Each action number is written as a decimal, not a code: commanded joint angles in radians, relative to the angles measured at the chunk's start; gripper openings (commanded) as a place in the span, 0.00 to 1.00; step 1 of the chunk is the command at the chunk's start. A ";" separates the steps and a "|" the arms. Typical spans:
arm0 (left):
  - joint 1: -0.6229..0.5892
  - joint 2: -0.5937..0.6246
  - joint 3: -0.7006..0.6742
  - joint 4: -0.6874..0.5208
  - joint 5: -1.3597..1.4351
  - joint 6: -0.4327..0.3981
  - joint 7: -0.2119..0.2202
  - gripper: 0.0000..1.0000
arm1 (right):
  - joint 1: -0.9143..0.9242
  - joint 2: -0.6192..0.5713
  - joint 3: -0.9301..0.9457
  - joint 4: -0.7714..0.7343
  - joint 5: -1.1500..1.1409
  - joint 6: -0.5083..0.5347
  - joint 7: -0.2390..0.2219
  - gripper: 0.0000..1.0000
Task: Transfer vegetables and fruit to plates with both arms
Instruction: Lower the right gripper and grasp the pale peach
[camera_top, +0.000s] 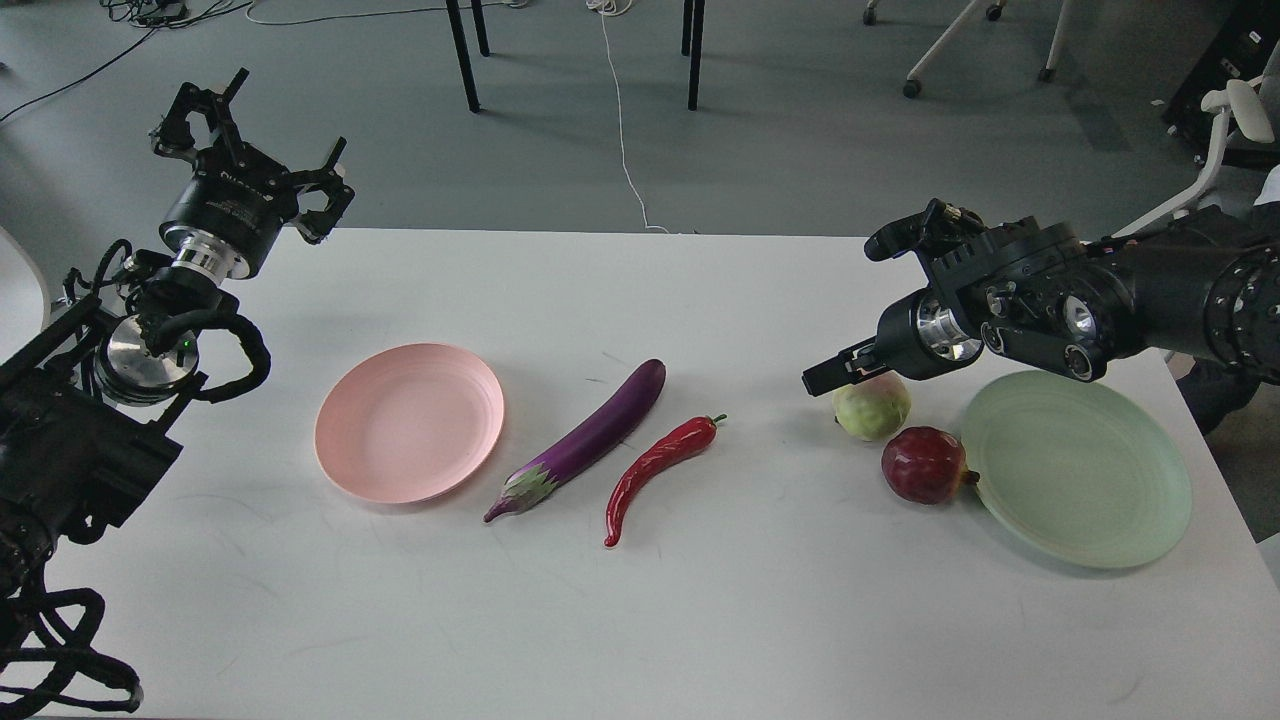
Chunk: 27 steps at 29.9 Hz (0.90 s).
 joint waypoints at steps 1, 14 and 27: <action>0.000 -0.001 0.001 -0.002 0.000 -0.001 0.000 0.99 | -0.005 0.015 -0.030 -0.007 -0.017 -0.002 0.000 0.98; 0.002 0.006 0.001 -0.002 0.000 -0.001 0.000 0.99 | 0.015 0.007 -0.056 -0.015 -0.034 -0.019 -0.003 0.98; 0.002 0.003 0.001 0.002 0.001 -0.001 -0.002 0.99 | -0.034 0.006 -0.049 -0.010 -0.020 -0.092 0.003 0.92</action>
